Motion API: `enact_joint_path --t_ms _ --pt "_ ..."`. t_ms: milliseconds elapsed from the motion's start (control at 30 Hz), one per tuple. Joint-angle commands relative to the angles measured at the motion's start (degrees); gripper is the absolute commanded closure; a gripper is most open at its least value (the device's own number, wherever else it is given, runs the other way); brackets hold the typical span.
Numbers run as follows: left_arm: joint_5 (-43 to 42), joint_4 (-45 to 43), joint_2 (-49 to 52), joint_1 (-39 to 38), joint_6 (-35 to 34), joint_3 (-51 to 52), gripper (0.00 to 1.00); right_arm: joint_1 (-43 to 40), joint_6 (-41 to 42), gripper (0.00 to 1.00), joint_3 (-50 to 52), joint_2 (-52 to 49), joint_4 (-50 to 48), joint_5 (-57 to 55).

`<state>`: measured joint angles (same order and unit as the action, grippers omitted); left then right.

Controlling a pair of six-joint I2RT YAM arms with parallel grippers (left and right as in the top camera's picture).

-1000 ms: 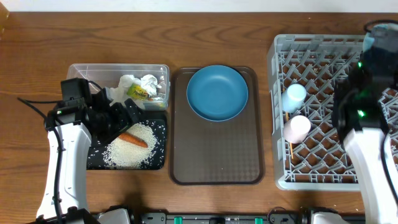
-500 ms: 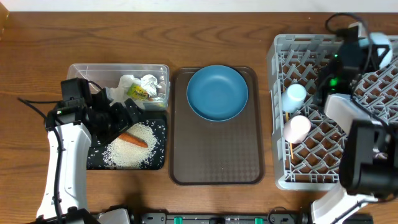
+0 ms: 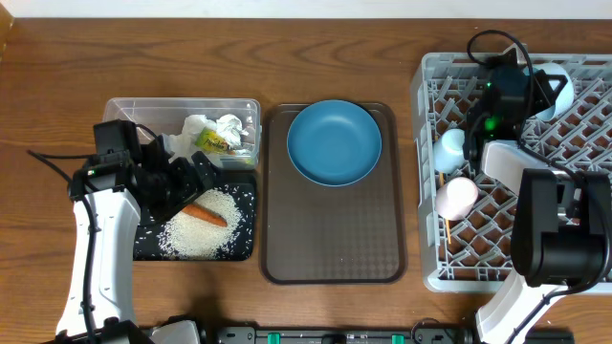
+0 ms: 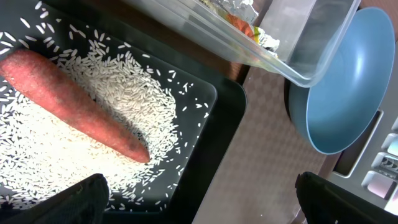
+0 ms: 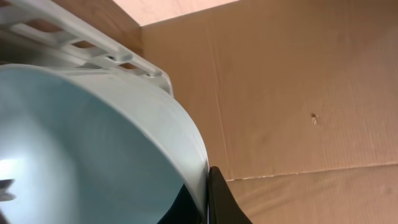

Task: Sort waste into correct bins and load items into the dishwasher rack
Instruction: 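Lower the white bowl into the rack's back row and open right gripper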

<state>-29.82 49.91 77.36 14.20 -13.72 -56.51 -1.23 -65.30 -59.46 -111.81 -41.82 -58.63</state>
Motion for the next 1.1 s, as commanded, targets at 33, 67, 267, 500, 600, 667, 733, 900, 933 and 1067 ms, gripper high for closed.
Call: enact_joint_path --t_ms 33,67,267,500,600,667,733,900,933,1067 --pt "-0.1 0.2 0.1 0.3 -0.5 0.2 0.01 3.3 1.9 0.79 1.0 -1.2 2.5 0.8" --pt "-0.1 0.2 0.1 0.3 -0.5 0.2 0.01 3.7 2.4 0.78 1.0 -1.2 2.4 0.7" --pt "-0.1 0.2 0.1 0.3 -0.5 0.2 0.01 7.1 2.5 0.74 1.0 -1.2 2.4 -0.3" --pt "-0.1 0.2 0.1 0.3 -0.5 0.2 0.01 9.8 2.5 0.66 1.0 -1.2 2.4 -3.6" --pt "-0.1 0.2 0.1 0.3 -0.5 0.2 0.01 10.8 2.5 0.62 1.0 -1.2 2.4 -5.1" --pt "-0.1 0.2 0.1 0.3 -0.5 0.2 0.01 11.6 2.5 0.60 1.0 -1.2 2.5 -6.0" --pt "-0.1 0.2 0.1 0.3 -0.5 0.2 0.01 12.4 2.5 0.59 1.0 -1.2 2.4 -7.0" --pt "-0.1 0.2 0.1 0.3 -0.5 0.2 0.01 15.0 2.7 0.44 1.0 -1.2 2.4 -7.8" --pt "-0.1 0.2 0.1 0.3 -0.5 0.2 0.01 15.7 2.7 0.41 1.0 -1.0 2.4 -8.0" --pt "-0.1 0.2 0.1 0.3 -0.5 0.2 0.01 17.7 2.7 0.37 1.0 0.9 2.8 -8.6"
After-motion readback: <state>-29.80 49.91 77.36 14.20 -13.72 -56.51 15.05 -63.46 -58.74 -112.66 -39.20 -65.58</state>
